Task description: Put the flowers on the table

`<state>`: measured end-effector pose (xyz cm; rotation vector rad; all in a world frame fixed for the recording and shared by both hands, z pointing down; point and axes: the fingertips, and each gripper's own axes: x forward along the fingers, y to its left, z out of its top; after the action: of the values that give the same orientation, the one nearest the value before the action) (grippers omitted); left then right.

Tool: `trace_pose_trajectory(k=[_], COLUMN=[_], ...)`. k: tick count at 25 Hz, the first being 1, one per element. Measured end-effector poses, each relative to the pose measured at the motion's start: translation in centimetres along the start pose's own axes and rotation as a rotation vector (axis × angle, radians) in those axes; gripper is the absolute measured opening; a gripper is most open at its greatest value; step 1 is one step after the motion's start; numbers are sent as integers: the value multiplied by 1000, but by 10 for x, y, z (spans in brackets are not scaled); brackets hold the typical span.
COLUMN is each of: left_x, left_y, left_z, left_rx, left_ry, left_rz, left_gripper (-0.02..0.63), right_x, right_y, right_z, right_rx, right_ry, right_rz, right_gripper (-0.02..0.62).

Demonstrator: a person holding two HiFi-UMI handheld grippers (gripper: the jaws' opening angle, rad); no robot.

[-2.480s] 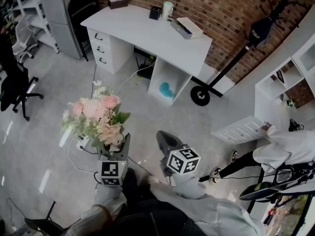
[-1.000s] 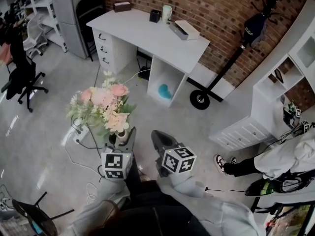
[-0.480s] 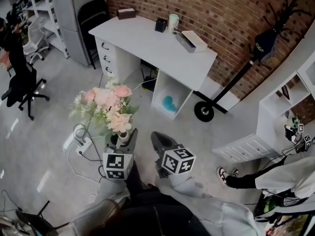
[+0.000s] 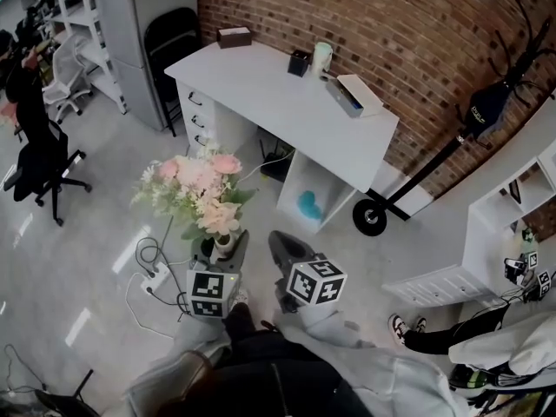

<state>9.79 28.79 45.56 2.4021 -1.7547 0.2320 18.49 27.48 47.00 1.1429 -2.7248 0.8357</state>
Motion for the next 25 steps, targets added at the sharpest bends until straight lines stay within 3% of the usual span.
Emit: trace_pose_trajectory(k=[18, 25], left_x=[81, 92], left_y=[106, 128], left_z=[7, 12], left_rx=[-1, 26], left_ry=[29, 57], left_rz=[-9, -30], left_gripper=[233, 233], right_x=[125, 150], right_y=[-9, -4], right_z=[44, 46], right_rx=[2, 12], right_ry=[-14, -10], right_rz=[17, 24], right_gripper=[0, 0])
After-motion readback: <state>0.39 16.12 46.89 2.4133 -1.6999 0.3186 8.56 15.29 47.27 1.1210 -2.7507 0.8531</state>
